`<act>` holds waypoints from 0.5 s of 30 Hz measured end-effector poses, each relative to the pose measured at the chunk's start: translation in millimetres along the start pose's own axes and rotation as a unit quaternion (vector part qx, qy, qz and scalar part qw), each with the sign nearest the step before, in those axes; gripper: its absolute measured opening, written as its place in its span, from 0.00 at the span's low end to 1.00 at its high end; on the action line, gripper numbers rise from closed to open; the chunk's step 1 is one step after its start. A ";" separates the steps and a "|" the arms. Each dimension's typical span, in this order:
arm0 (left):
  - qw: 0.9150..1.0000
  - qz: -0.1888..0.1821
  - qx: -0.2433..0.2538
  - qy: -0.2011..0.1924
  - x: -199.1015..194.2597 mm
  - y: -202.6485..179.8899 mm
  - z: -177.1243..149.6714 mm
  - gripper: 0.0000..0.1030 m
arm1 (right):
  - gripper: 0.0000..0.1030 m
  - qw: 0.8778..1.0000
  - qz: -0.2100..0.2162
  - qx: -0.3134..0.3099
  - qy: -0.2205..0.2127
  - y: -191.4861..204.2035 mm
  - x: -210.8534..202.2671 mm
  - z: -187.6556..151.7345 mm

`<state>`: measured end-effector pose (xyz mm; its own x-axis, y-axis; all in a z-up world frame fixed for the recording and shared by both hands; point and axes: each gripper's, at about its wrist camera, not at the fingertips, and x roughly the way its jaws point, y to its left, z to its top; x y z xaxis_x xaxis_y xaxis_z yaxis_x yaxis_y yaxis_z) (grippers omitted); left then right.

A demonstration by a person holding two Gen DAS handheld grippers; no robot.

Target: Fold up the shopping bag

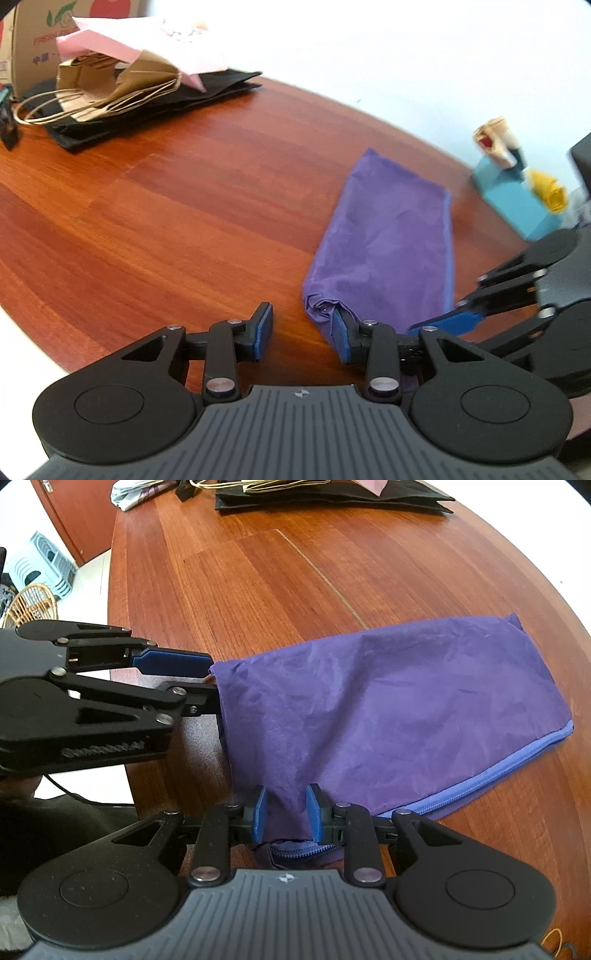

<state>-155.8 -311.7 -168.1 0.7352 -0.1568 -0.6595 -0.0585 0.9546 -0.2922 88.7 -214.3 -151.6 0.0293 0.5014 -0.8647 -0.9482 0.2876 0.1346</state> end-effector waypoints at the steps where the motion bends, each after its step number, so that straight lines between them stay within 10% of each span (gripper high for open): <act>1: 1.000 0.000 0.005 0.000 -0.1 -1.5 0.0 0.30 | 0.27 1.000 0.000 -0.002 0.001 0.3 0.3 0.4; 3: 1.000 -0.008 0.006 0.004 1.4 -2.1 -0.4 0.16 | 0.27 1.000 0.000 -0.004 0.002 0.7 -0.2 0.2; 15: 0.995 -0.012 -0.102 0.022 10.0 21.5 -2.6 0.16 | 0.28 1.000 0.009 -0.002 -0.010 -2.2 -2.6 -2.7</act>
<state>-151.5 -293.4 -182.8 0.7078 -0.1934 -0.6795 -0.1807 0.8803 -0.4387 89.9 -218.5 -150.9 0.0190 0.5223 -0.8525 -0.9496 0.2762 0.1480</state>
